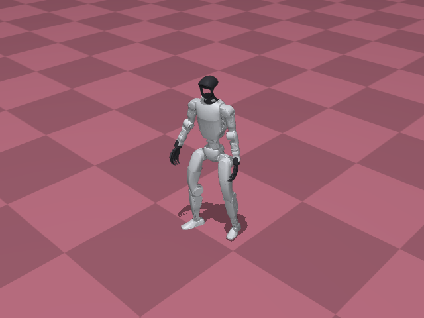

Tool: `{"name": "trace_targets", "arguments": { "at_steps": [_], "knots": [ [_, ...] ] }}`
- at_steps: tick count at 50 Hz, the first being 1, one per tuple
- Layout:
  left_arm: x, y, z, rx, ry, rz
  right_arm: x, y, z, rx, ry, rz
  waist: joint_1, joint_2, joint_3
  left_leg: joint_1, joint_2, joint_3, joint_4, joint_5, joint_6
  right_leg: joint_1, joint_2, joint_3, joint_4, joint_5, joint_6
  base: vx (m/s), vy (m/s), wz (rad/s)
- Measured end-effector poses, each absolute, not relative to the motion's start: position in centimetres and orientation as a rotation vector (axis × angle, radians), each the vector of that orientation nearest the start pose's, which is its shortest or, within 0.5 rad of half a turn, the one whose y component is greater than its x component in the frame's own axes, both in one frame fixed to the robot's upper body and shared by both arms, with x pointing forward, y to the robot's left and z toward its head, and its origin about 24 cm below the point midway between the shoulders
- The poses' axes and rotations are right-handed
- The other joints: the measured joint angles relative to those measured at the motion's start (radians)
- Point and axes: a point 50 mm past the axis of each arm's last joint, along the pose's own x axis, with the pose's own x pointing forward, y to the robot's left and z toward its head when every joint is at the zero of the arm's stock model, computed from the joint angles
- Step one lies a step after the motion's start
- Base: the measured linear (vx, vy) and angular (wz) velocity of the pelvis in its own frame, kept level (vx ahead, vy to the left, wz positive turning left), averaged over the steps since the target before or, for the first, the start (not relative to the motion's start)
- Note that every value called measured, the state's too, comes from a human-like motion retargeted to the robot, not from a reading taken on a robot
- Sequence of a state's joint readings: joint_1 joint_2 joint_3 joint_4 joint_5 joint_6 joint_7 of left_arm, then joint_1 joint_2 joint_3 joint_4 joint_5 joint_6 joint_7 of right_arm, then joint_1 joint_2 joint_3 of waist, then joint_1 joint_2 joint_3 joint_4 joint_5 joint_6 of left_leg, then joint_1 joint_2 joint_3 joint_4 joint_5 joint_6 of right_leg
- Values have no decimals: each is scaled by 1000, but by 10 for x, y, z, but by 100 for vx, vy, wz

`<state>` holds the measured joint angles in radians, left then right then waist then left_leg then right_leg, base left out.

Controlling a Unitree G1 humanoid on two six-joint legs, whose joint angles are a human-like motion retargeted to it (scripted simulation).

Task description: Kungfu

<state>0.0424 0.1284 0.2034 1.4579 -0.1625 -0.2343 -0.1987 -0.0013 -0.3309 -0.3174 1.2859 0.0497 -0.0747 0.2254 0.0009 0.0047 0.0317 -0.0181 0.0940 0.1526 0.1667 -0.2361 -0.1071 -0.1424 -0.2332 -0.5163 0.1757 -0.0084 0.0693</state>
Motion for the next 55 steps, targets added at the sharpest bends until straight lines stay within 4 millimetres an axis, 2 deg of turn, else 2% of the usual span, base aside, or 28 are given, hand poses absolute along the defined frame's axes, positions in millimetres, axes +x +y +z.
{"name": "trace_targets", "arguments": {
  "at_steps": [5, 9, 10, 13, 15, 17, 20, 22, 25, 27, 30, 33, 35, 38, 43, 45, 47, 50, 55],
  "knots": [
    [76, 210, -168, -147, 1165, 102, 80, -270, -151, 250, 1048, -301, 14, -27, 33, -30, -22, 9, 21, -19, 41, 18, -43, -34, -24, 57, 16, 5, 38, 40],
    [96, 205, -165, -104, 1165, -3, 69, -249, -159, 285, 1043, -354, 30, -49, 19, -54, -70, -1, -11, -17, 91, 4, -61, -22, -73, 106, 41, 10, 44, 18],
    [98, 204, -165, -99, 1163, -19, 64, -243, -161, 288, 1052, -367, 29, -51, 7, -58, -78, 4, -23, -15, 100, -2, -55, -1, -84, 105, 40, 13, 40, 25],
    [101, 209, -163, -96, 1151, -41, 53, -222, -168, 309, 1093, -339, 10, -55, -52, -110, -82, 10, -43, 6, 110, -57, -6, 143, -49, 1, 50, 8, 32, 12],
    [100, 214, -162, -96, 1145, -47, 47, -208, -171, 324, 1131, -298, 12, -55, -77, -134, -80, 15, -54, 21, 115, -92, 64, 306, 7, -37, 66, 1, 28, -28],
    [97, 217, -162, -106, 1140, -28, 44, -197, -173, 309, 1155, -256, 14, -54, -76, -129, -81, 42, -72, 31, 124, -84, 127, 356, 49, -56, 81, -3, 28, -28],
    [87, 224, -163, -133, 1159, 25, 36, -187, -175, 254, 1168, -227, -25, -43, -71, -118, -86, 35, -86, 39, 126, 1, 138, 218, 52, -118, 34, 1, 25, 21],
    [74, 229, -165, -163, 1208, 55, 23, -181, -176, 232, 1185, -238, -17, -39, -73, -100, -81, 27, -88, 37, 120, 36, 128, 177, 19, -135, -37, 13, 22, -7],
    [48, 229, -169, -217, 1308, 77, -3, -171, -177, 242, 1252, -297, 36, -76, -107, -95, -121, 18, -85, 38, 124, 81, 137, 208, -69, -115, -68, 25, 13, -30],
    [36, 220, -172, -273, 1328, 117, -12, -170, -178, 255, 1293, -339, 79, -88, -115, -89, -131, 31, -89, 40, 125, 87, 143, 216, -87, -107, -71, 5, 16, -34],
    [31, 201, -175, -425, 1275, 232, -1, -180, -178, 255, 1262, -384, 91, -66, -84, -73, -117, 41, -91, 42, 121, 87, 127, 193, -73, -98, -62, -13, 17, -34],
    [25, 189, -176, -641, 1205, 328, 13, -192, -176, 321, 1201, -383, 52, -46, -69, -62, -116, 54, -95, 46, 132, 94, 135, 203, -70, -96, -69, -8, 18, -12],
    [26, 182, -176, -787, 1142, 371, 20, -195, -175, 453, 1129, -417, 22, -39, -77, -66, -117, 52, -99, 52, 134, 95, 133, 193, -71, -97, -66, -4, 17, 29],
    [37, 177, -175, -969, 995, 464, 27, -203, -170, 773, 883, -639, 19, -40, -89, -65, -120, 46, -102, 59, 134, 95, 127, 188, -66, -99, -59, 2, 9, 33],
    [74, 192, -166, -1320, 552, 709, 39, -228, -161, 1294, 229, -1077, 61, -55, -100, -72, -125, 54, -97, 65, 139, 92, 125, 196, -69, -96, -64, 0, 7, 0],
    [88, 201, -161, -1463, 330, 817, 41, -240, -157, 1406, -10, -1224, 66, -56, -104, -70, -124, 60, -98, 65, 138, 92, 123, 192, -69, -94, -65, -4, 8, -12],
    [96, 211, -157, -1558, 144, 919, 38, -251, -155, 1456, -166, -1342, 67, -53, -108, -67, -123, 62, -100, 67, 139, 93, 124, 191, -70, -93, -65, -3, 8, -10],
    [103, 229, -152, -1611, -7, 1023, 31, -267, -153, 1480, -271, -1441, 60, -48, -107, -67, -125, 49, -99, 68, 143, 93, 130, 210, -67, -94, -69, 0, 4, 0],
    [107, 254, -146, -1479, 57, 990, 21, -281, -150, 1419, -212, -1435, 56, -49, -100, -67, -126, 42, -92, 69, 144, 102, 128, 199, -68, -93, -69, 0, 0, 0]
  ]
}}
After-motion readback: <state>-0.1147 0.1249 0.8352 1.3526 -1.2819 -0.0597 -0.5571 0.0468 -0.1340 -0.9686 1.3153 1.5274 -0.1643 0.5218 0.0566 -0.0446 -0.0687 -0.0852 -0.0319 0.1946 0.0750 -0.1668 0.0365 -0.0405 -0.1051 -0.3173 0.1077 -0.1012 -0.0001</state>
